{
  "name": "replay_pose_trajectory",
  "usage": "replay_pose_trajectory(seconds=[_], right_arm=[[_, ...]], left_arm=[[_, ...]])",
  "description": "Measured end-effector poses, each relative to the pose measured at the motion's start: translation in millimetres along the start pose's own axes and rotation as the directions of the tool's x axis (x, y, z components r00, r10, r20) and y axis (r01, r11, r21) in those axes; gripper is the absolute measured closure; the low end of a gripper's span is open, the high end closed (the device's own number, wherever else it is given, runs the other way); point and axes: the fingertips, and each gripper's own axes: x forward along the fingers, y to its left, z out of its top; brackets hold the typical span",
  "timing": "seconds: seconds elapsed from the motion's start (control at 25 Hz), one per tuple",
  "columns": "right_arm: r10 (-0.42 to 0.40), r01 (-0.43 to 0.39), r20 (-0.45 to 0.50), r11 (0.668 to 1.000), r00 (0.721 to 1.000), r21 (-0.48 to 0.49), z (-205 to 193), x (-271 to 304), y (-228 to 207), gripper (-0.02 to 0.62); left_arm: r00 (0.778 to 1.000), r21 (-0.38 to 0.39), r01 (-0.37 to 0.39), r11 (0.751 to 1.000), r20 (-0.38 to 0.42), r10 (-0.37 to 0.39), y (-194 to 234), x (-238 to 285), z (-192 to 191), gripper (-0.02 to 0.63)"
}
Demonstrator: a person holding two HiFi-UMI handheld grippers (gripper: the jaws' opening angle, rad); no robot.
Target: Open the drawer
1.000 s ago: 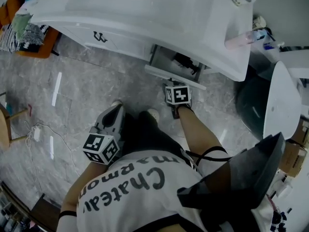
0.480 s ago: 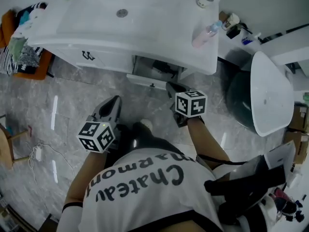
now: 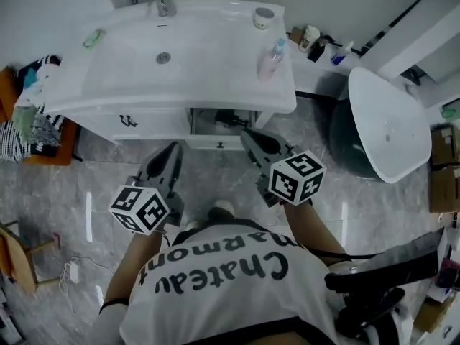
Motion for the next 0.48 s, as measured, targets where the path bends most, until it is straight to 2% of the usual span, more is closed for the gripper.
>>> replay_pose_trajectory(seconds=[0.24,0.48], right_arm=[[-0.039,0.040,0.033,0.999,0.999,-0.020,8,-13,39,0.584],[-0.042,0.043,0.057,0.999,0.997,-0.029,9,-26,67,0.584]], left_arm=[[0.996,0.025,0.079,0.997,-0.033,-0.078,-12,-28,11,0.597],[0.995,0.019,0.104,0.994,0.000,-0.104,-9,-49,21,0.598]])
